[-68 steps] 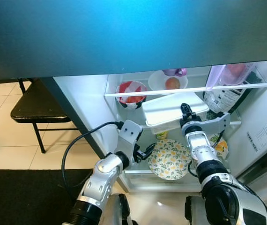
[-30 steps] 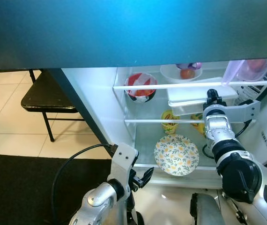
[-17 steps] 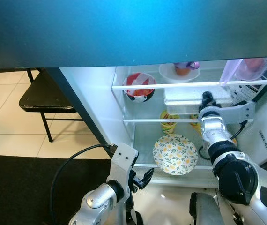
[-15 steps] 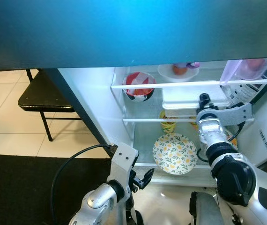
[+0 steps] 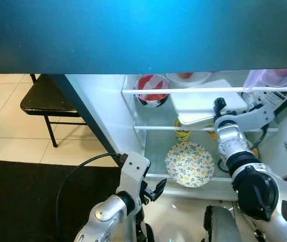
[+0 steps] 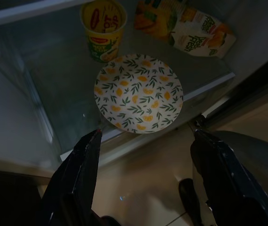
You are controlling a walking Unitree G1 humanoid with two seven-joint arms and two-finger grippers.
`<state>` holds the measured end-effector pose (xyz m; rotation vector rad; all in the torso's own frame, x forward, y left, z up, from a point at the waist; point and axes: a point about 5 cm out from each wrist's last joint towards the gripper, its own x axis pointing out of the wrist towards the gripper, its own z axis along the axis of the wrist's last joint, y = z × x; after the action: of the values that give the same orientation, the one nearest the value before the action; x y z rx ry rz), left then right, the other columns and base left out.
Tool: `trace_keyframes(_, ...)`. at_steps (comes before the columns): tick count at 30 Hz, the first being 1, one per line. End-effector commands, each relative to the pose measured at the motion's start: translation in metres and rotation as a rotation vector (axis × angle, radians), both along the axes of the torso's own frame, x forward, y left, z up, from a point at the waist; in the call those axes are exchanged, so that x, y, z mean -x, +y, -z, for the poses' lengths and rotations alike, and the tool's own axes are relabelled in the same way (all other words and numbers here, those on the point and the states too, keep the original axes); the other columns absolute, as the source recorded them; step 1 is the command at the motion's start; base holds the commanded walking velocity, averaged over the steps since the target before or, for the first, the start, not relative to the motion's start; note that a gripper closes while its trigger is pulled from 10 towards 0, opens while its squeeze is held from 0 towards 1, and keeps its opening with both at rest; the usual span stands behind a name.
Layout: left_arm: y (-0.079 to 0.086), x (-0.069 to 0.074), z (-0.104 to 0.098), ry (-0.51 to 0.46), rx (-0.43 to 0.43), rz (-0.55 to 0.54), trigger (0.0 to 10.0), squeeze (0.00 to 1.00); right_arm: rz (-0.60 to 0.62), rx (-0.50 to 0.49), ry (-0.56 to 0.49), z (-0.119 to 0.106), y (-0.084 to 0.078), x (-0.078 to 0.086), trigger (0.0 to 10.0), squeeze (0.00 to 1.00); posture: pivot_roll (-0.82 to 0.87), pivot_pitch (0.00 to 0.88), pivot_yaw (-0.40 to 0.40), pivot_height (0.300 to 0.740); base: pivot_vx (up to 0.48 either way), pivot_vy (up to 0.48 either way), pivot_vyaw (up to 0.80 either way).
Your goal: Restocking fridge
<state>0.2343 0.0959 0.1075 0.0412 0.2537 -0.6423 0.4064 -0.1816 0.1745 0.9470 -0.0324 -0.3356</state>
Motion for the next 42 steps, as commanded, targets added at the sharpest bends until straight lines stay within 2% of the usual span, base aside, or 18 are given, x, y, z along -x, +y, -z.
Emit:
trace_keyframes(1,-0.001,0.004,0.009,0.036,-0.003,0.004,10.0,0.0,0.024,0.067,0.04,0.005,-0.005,0.003,10.0,0.0,0.11,0.295,0.07,0.606,0.0,0.0,0.0)
trace_keyframes(4,-0.004,0.002,0.01,0.037,0.003,0.008,10.0,0.0,0.056,0.122,0.068,0.001,-0.012,0.003,10.0,0.0,0.09,0.294,0.069,0.606,0.0,0.0,0.0)
trace_keyframes(8,-0.006,0.001,0.011,0.038,0.009,0.015,10.0,0.0,0.058,0.101,0.07,-0.005,-0.015,0.001,10.0,0.0,0.07,0.29,0.068,0.606,0.0,0.0,0.0)
trace_keyframes(11,-0.007,0.0,0.011,0.037,0.009,0.018,10.0,0.0,0.03,0.121,0.096,-0.005,-0.012,0.0,10.0,0.0,0.06,0.287,0.068,0.606,0.0,0.0,0.0)
trace_keyframes(12,-0.008,0.0,0.011,0.036,0.011,0.02,10.0,0.0,0.002,0.187,0.107,-0.004,-0.009,-0.001,10.0,0.0,0.06,0.284,0.066,0.606,0.0,0.0,0.0)
trace_keyframes(14,-0.009,-0.001,0.011,0.036,0.013,0.02,10.0,0.0,0.005,0.218,0.108,-0.004,-0.009,0.0,10.0,0.0,0.06,0.283,0.064,0.606,0.0,0.0,0.0)
trace_keyframes(15,-0.009,-0.002,0.011,0.034,0.014,0.02,10.0,0.0,-0.005,0.298,0.124,-0.003,-0.009,0.0,10.0,0.0,0.06,0.282,0.063,0.606,0.0,0.0,0.0)
trace_keyframes(17,-0.009,-0.002,0.01,0.033,0.015,0.019,10.0,0.0,-0.027,0.322,0.131,-0.001,-0.006,0.0,10.0,0.0,0.06,0.282,0.063,0.606,0.0,0.0,0.0)
trace_keyframes(20,-0.009,-0.002,0.011,0.032,0.015,0.019,10.0,0.0,-0.054,0.288,0.125,0.0,-0.002,0.0,10.0,0.0,0.06,0.282,0.06,0.606,0.0,0.0,0.0)
trace_keyframes(21,-0.009,-0.002,0.012,0.031,0.014,0.02,10.0,0.0,-0.082,0.187,0.104,-0.001,0.002,-0.001,10.0,0.0,0.06,0.281,0.059,0.606,0.0,0.0,0.0)
trace_keyframes(24,-0.009,-0.002,0.012,0.031,0.013,0.021,10.0,0.0,-0.089,0.102,0.067,-0.004,0.001,-0.001,10.0,0.0,0.05,0.281,0.06,0.606,0.0,0.0,0.0)
trace_keyframes(25,-0.01,-0.002,0.012,0.032,0.013,0.022,10.0,0.0,-0.08,0.083,0.062,-0.004,-0.001,-0.001,10.0,1.0,0.05,0.282,0.061,0.606,0.0,0.0,0.0)
trace_keyframes(30,-0.011,-0.002,0.013,0.031,0.011,0.029,10.0,0.0,-0.053,-0.021,0.088,0.002,-0.005,0.001,10.0,1.0,0.05,0.278,0.06,0.606,0.0,0.0,0.0)
trace_keyframes(36,-0.012,-0.003,0.013,0.028,0.011,0.03,10.0,0.0,-0.04,-0.072,0.1,-0.002,-0.006,0.001,10.0,1.0,0.04,0.278,0.057,0.606,0.0,0.0,0.0)
trace_keyframes(37,-0.012,-0.003,0.014,0.027,0.01,0.031,10.0,0.0,-0.064,-0.105,0.059,-0.016,-0.005,0.0,10.0,0.66,0.04,0.279,0.056,0.606,0.0,0.0,0.0)
trace_keyframes(39,-0.013,-0.003,0.014,0.027,0.01,0.031,10.0,0.0,-0.075,-0.097,0.041,-0.022,-0.005,-0.001,10.0,0.66,0.04,0.279,0.056,0.606,0.0,0.0,0.0)
trace_keyframes(40,-0.013,-0.002,0.014,0.027,0.011,0.031,10.0,0.0,-0.104,-0.056,0.035,-0.028,-0.005,0.0,10.0,0.0,0.04,0.278,0.051,0.606,0.0,0.0,0.0)
trace_keyframes(42,-0.014,-0.002,0.014,0.027,0.014,0.032,10.0,0.0,-0.135,0.06,0.037,-0.037,-0.008,0.001,10.0,0.0,0.03,0.28,0.049,0.606,0.0,0.0,0.0)
